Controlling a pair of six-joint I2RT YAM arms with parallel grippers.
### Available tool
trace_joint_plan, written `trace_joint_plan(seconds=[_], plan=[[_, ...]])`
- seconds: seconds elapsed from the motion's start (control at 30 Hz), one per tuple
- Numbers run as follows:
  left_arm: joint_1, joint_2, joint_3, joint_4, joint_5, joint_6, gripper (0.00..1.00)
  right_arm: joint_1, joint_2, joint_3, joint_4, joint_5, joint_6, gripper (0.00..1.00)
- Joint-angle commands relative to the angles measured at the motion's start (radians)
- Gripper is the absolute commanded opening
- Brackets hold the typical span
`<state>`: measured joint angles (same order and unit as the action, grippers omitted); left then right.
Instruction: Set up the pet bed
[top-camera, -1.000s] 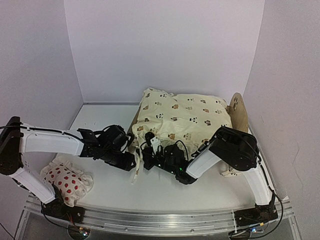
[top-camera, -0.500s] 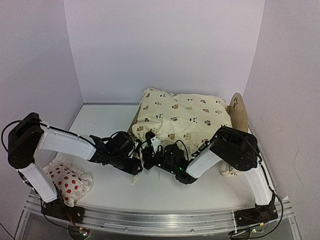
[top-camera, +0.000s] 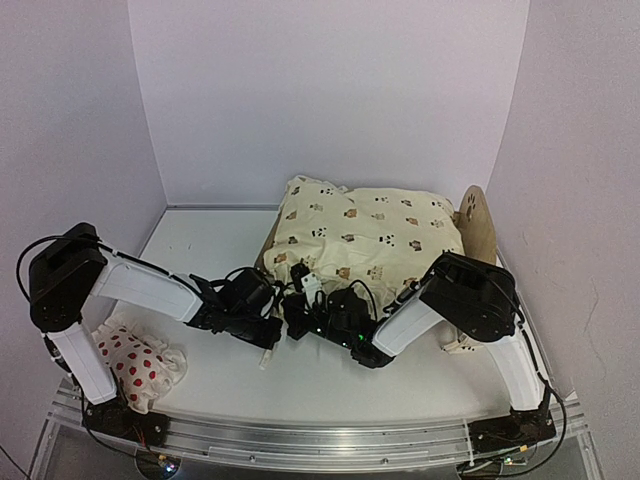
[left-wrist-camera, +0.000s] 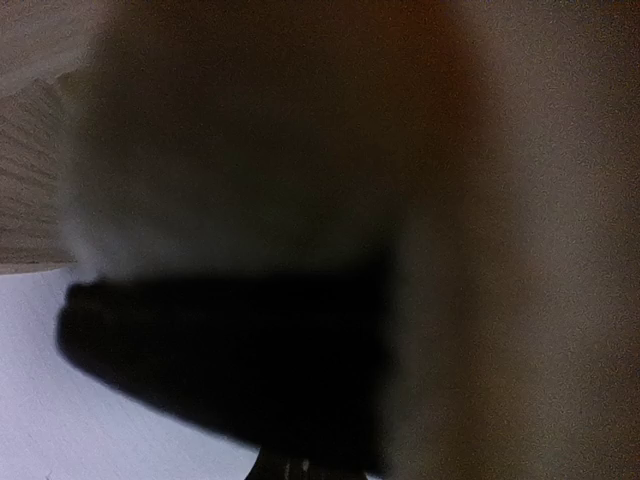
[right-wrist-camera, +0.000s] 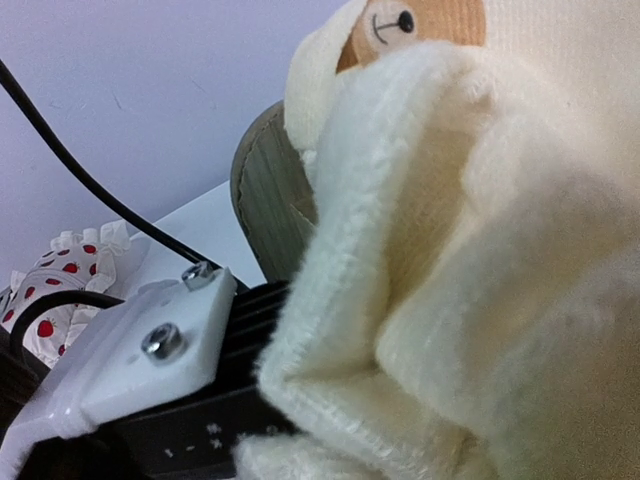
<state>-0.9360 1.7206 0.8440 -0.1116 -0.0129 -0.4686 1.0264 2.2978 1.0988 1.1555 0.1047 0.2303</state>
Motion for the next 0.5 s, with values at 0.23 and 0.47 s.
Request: trace_joint_plan(seconds=[0.23, 0.47], plan=[[-0.003, -0.18, 0.035, -0.124, -0.056, -0.025, 0.0, -0.011, -0.069, -0.046, -0.053, 0.078, 0.015, 0.0], [-0.003, -0.278, 0.072, -0.23, -0.107, -0.043, 0.0, -0.01, -0.077, -0.082, -0.082, 0.111, 0.004, 0.0]])
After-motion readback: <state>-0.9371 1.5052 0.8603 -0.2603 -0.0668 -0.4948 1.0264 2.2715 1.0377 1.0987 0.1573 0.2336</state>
